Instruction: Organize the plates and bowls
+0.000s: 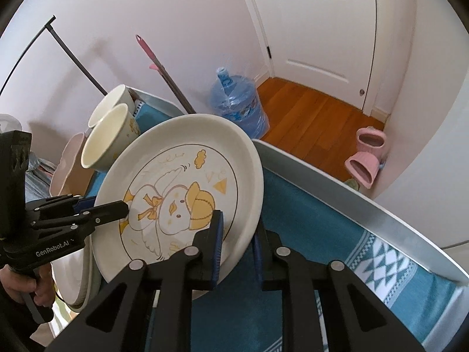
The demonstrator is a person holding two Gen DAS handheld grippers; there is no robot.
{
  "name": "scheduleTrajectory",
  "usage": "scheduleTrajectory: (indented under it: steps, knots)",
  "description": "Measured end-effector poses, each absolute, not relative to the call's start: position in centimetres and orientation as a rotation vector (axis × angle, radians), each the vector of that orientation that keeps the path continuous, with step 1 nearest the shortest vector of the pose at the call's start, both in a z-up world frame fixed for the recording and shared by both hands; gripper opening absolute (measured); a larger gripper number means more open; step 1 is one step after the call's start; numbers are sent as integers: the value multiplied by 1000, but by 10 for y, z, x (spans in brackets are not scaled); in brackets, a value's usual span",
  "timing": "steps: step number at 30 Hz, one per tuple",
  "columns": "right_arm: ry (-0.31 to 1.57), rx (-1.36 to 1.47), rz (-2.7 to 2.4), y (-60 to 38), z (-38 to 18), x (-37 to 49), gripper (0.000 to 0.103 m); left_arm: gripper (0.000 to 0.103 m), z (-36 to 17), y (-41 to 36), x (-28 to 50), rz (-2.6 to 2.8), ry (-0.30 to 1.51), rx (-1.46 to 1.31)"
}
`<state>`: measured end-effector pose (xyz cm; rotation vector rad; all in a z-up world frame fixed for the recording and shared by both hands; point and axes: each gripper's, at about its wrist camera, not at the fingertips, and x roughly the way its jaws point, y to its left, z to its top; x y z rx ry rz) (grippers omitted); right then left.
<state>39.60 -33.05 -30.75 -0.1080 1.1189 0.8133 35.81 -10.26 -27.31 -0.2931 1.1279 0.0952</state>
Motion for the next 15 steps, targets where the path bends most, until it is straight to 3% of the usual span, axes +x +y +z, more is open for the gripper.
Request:
scheduleTrajectory:
  steps: [15]
  knots:
    - [998,-35,700,-319,-218,299,17,22,-188,-61,283,-33,1006,-241]
